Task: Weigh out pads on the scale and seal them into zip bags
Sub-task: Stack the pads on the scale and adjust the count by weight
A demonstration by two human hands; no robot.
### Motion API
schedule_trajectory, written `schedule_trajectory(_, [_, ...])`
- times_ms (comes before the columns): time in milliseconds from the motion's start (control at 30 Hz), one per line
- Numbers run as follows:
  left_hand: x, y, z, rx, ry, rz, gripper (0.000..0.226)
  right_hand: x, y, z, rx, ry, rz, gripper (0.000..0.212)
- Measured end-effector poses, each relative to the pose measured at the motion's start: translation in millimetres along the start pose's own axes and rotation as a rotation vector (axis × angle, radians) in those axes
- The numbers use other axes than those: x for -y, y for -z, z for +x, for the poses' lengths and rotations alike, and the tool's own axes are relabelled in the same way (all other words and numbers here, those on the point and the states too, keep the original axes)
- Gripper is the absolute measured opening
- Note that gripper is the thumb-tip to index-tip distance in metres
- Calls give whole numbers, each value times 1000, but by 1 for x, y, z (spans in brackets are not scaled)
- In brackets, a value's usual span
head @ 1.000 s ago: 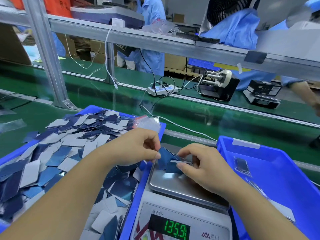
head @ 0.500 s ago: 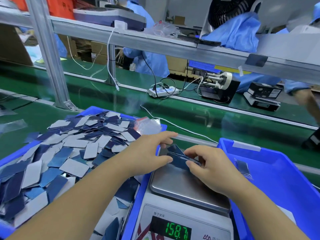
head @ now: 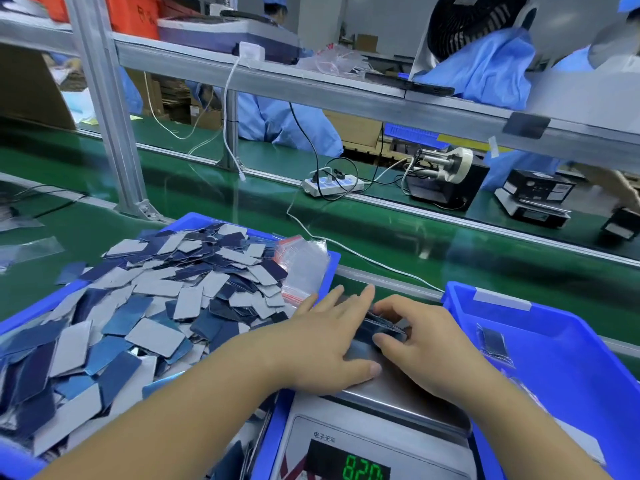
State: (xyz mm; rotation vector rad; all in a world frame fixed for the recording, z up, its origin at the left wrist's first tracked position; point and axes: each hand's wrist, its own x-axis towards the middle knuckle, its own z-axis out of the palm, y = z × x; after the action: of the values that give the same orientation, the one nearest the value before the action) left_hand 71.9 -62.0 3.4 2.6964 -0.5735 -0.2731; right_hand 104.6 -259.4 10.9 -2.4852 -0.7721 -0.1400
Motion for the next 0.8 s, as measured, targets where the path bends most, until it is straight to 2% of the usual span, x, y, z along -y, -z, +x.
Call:
schedule_trajectory(200, [-13, -7, 6, -45, -4, 36, 96, 6, -9, 2, -61, -83, -1, 31])
schedule_trajectory(433, [-13, -1, 5, -129, -25, -31, 91, 3, 3, 2, -158, -55, 62, 30])
schedule_trajectory(500, [-9, 1, 4, -81, 5, -4, 90, 1, 4, 3, -132, -68, 59, 26])
schedule_trajectory(567, [-7, 0, 3, 8, 31, 13, 93, 2, 3, 2, -41, -78, 25, 29])
schedule_trajectory(633, [-8, -4, 3, 29, 29, 28, 95, 1, 1, 2, -11, -76, 1, 33])
schedule_trajectory(800, [-12, -6, 6, -55, 23, -32, 93, -2, -5, 2, -155, -20, -42, 29])
